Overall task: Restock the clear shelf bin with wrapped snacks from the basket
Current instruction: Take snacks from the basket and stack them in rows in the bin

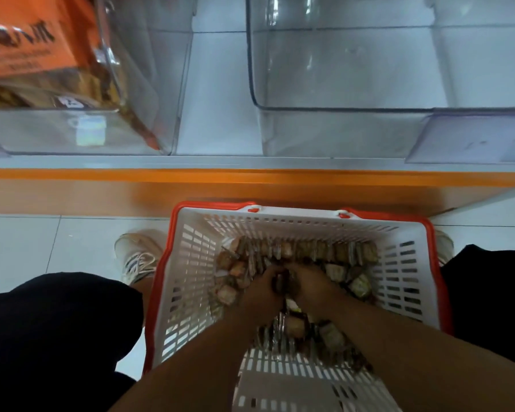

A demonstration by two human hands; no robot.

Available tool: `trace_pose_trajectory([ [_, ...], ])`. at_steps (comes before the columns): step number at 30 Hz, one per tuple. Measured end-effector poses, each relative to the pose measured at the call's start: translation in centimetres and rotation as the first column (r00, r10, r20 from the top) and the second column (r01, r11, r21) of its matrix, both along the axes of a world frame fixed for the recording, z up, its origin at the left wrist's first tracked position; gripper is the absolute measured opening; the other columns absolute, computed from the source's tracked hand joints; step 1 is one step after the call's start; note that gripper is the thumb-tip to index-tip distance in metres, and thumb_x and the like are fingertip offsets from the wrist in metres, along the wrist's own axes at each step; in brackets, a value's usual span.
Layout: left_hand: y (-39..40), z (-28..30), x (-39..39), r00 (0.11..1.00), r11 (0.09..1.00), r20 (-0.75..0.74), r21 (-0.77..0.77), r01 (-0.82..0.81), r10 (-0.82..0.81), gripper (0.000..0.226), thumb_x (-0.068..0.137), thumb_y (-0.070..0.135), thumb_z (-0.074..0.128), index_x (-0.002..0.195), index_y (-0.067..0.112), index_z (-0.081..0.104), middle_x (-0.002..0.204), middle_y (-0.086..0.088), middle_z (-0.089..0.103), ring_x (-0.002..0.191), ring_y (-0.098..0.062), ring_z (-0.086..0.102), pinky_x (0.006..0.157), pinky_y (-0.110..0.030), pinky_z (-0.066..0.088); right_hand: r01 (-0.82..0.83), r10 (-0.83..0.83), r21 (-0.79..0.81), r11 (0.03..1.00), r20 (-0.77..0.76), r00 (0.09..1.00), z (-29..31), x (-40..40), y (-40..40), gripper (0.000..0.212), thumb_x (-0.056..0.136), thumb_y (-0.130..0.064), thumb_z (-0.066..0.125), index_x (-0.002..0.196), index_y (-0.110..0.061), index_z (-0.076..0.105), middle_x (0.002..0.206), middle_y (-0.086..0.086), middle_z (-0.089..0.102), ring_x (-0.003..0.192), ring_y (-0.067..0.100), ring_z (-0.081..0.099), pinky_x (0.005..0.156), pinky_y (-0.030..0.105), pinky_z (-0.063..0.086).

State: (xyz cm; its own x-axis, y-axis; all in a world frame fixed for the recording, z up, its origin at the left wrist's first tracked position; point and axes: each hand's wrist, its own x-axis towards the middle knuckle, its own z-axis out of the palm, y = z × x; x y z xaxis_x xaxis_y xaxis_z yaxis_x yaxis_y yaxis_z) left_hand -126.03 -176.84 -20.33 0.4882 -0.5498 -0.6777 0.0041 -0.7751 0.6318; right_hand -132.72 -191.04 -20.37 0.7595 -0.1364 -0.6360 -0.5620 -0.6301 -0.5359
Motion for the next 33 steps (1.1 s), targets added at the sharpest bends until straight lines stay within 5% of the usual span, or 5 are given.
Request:
trace_pose_trajectory([
  [5, -0.5, 3.2, 0.5, 0.947, 0.945, -0.122, -0.102, -0.309, 0.297, 0.039, 0.075, 0.01, 0.053, 0.114, 0.007, 0.057, 0.115, -0.028, 0.064, 0.106, -0.042, 0.063, 0.089, -0.058, 0.055, 0.223, -0.225, 0.142, 0.964, -0.003, 0.974, 3.5, 0.3, -1.8, 0.025, 0.083, -0.023, 0.077, 0.1, -0.027, 0.059, 0.095, -0.009, 0.063, 0.097, 0.018, 0.064, 0.059, 0.008, 0.041],
  [13, -0.8, 12.3, 2.0, 0.88, 0.906, -0.299, -0.092, -0.412, 0.37, 0.031, 0.099, 0.035, 0.045, 0.086, 0.036, 0.074, 0.078, 0.02, 0.074, 0.073, 0.005, 0.069, 0.057, -0.011, 0.053, 0.148, -0.161, 0.203, 0.968, 0.048, 0.986, 13.9, 1.7, -4.4, 0.039, 0.072, -0.035, 0.084, 0.103, -0.035, 0.06, 0.108, -0.006, 0.064, 0.101, 0.015, 0.06, 0.083, 0.031, 0.049],
  [22, -0.4, 17.8, 3.9, 0.728, 0.768, -0.406, -0.091, -0.634, 0.553, 0.018, 0.093, 0.0, 0.045, 0.087, 0.004, 0.062, 0.083, -0.009, 0.064, 0.066, -0.019, 0.07, 0.061, -0.023, 0.052, 0.012, -0.029, 0.09, 0.996, 0.193, 0.981, 25.3, 2.3, -4.6, 0.039, 0.076, -0.026, 0.082, 0.107, -0.028, 0.059, 0.105, 0.008, 0.07, 0.09, 0.026, 0.066, 0.076, 0.041, 0.053],
  [25, -0.2, 21.4, 4.2, 0.74, 0.821, -0.459, -0.039, -0.569, 0.491, 0.032, 0.103, 0.007, 0.041, 0.113, 0.008, 0.071, 0.121, -0.011, 0.069, 0.107, -0.03, 0.067, 0.078, -0.035, 0.058, 0.011, -0.047, 0.115, 0.993, 0.311, 0.949, 29.9, 2.4, -4.7, 0.038, 0.076, -0.034, 0.082, 0.106, -0.034, 0.058, 0.1, 0.0, 0.071, 0.088, 0.021, 0.068, 0.075, 0.038, 0.053],
  [33, -0.7, 32.2, 5.9, 0.636, 0.682, -0.75, -0.372, -0.63, 0.179, 0.036, 0.092, 0.02, 0.055, 0.112, 0.0, 0.076, 0.12, -0.024, 0.07, 0.097, -0.03, 0.074, 0.07, -0.037, 0.064, -0.051, -0.26, 0.444, 0.895, 0.61, 0.749, 40.3, 3.4, -3.7, 0.036, 0.081, -0.026, 0.083, 0.108, -0.03, 0.06, 0.098, 0.004, 0.074, 0.089, 0.024, 0.073, 0.076, 0.041, 0.062],
])
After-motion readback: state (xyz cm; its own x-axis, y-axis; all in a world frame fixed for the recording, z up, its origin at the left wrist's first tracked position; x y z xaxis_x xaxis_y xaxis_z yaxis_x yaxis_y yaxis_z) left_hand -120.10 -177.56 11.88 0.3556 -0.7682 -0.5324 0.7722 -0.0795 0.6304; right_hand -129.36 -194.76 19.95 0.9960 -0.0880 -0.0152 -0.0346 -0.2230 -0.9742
